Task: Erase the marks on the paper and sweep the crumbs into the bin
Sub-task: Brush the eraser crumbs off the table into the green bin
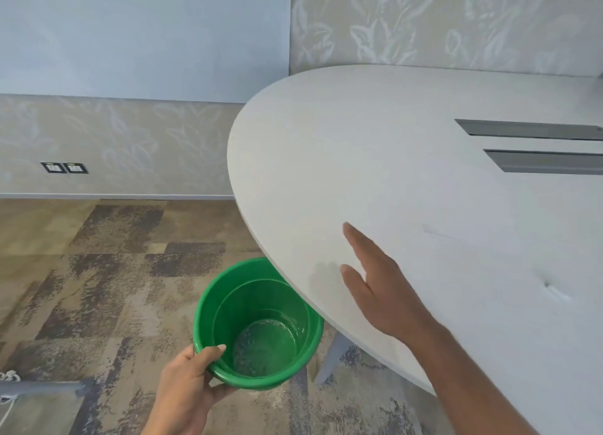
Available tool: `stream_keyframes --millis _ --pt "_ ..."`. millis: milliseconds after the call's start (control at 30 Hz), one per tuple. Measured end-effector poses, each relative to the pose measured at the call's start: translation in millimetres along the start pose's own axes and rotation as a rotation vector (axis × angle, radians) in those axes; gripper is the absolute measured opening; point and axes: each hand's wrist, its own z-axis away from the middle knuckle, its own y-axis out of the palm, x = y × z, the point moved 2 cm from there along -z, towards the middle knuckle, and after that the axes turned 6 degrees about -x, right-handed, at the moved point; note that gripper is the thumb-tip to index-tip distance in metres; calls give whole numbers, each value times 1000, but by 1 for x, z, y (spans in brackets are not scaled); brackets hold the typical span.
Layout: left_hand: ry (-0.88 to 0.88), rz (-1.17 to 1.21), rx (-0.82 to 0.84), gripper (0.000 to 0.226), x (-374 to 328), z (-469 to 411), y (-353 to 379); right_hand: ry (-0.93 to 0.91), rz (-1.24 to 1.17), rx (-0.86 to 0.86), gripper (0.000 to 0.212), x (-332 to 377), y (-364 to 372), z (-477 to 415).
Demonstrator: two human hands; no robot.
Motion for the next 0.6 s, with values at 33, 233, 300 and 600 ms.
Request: stream_keyframes --millis 33,233,300,600 --pt "-7 0 9 7 1 2 3 21 40 14 64 -10 -2 4" --pt "-29 -11 51 17 7 7 12 21 340 182 66 -36 8 32" --pt "-39 -16 68 25 9 9 13 15 412 225 68 -29 16 41" --pt "-111 -21 122 33 12 13 17 -172 258 367 69 39 52 67"
